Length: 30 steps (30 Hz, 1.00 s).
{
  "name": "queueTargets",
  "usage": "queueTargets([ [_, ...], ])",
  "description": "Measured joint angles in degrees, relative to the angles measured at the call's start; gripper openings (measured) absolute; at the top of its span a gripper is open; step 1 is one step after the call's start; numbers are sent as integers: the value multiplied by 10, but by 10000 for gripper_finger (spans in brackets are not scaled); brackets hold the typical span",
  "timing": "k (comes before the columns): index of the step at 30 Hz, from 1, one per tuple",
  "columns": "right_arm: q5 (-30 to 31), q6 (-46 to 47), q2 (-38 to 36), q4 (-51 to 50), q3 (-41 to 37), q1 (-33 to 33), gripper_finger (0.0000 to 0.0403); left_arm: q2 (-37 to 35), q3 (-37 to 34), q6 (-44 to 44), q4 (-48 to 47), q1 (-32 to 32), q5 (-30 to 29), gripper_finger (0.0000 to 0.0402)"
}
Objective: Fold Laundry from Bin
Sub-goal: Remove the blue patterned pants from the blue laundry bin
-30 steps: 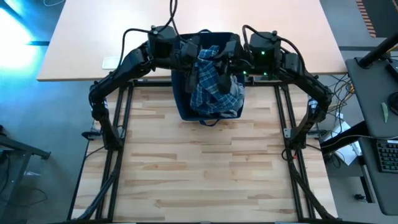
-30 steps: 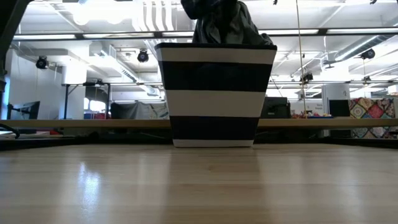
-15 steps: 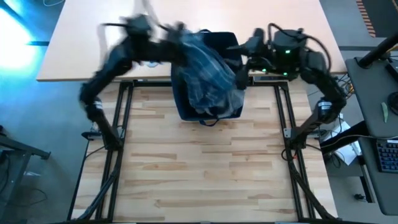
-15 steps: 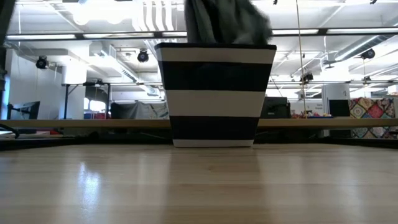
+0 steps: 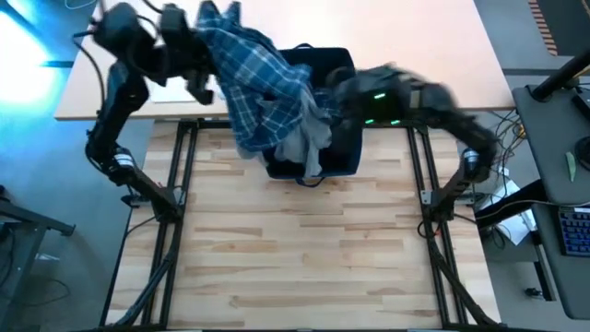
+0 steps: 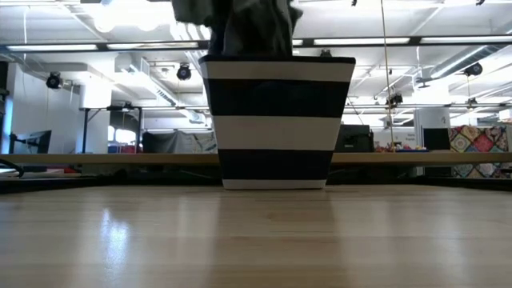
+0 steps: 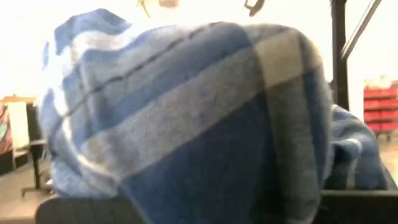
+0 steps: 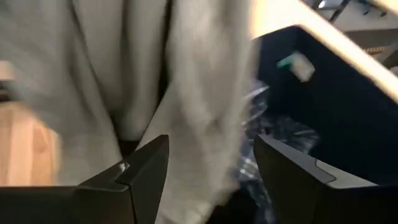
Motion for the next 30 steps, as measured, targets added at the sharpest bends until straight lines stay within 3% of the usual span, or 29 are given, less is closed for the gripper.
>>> queueTargets([
  [5, -22, -21, 40, 57, -23, -1, 204, 8, -1, -32, -8, 0, 10, 19],
  [9, -16, -25, 56, 52, -23, -3, 104, -2, -1, -53, -8, 0, 12, 19],
  [11, 15, -31, 57, 52, -23, -8, 40, -10, 0, -57, -14, 0, 15, 19],
  [12, 37, -33, 54, 51, -23, -11, 27, -15, 0, -58, -21, 0, 15, 19],
  [19, 204, -21, 17, 23, -22, -76, 10, -55, 0, -51, -82, 0, 16, 19],
  [25, 205, 22, 20, 12, -23, -180, 9, -88, 0, -43, -87, -1, 45, 19],
  [30, 157, 52, 34, 12, -28, -245, 9, -116, 1, -40, -74, -2, 45, 20],
])
